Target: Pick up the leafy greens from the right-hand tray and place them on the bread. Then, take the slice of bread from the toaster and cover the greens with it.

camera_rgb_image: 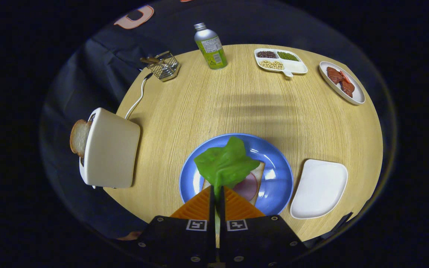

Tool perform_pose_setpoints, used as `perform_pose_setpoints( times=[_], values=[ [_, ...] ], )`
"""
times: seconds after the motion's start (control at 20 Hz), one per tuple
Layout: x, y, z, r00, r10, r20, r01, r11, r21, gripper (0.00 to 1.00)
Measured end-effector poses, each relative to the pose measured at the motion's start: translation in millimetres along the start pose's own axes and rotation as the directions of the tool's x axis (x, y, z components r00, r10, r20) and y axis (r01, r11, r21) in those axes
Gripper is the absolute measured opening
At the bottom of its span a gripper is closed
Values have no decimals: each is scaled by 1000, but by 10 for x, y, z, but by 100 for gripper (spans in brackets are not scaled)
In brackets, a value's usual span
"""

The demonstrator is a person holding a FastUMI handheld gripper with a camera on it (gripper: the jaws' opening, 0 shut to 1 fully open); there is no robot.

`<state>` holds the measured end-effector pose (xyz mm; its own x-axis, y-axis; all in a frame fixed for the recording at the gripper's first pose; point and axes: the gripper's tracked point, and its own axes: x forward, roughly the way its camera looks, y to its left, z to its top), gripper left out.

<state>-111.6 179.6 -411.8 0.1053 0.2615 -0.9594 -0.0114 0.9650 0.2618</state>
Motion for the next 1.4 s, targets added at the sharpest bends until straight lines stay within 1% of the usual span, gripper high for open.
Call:
perform_pose_setpoints(
  times=[0.15,0.25,0.3,0.45,0.5,0.55,0.6,0.65,0.7,0.8,0.9,1.0,1.15,1.3,1.4],
  values=[
    [115,-132,-24,997,-72,7,72,997,0,7],
    [143,-200,-57,995,-100,7,100,995,-8,7],
    [188,-222,-83,995,-104,9,104,995,-7,11],
    [206,-188,-52,996,-85,29,85,996,11,17],
    [213,-207,-54,995,-91,30,90,996,13,24],
    [203,-192,-53,996,-87,29,87,996,20,28],
    [186,-181,-52,996,-86,33,85,996,27,39],
    [160,-179,-53,996,-88,32,87,996,37,43],
    [131,-177,-68,995,-93,28,91,995,47,55],
    [17,-162,-16,994,-105,39,102,991,89,66],
    [-161,40,169,994,-52,96,38,990,137,70],
    [-353,212,302,992,-20,122,3,990,139,72],
    [-605,561,497,987,11,159,-28,995,99,77],
    [-832,1047,650,982,80,171,-89,995,49,87],
    [-977,1424,753,975,130,179,-132,991,2,88]
  ],
)
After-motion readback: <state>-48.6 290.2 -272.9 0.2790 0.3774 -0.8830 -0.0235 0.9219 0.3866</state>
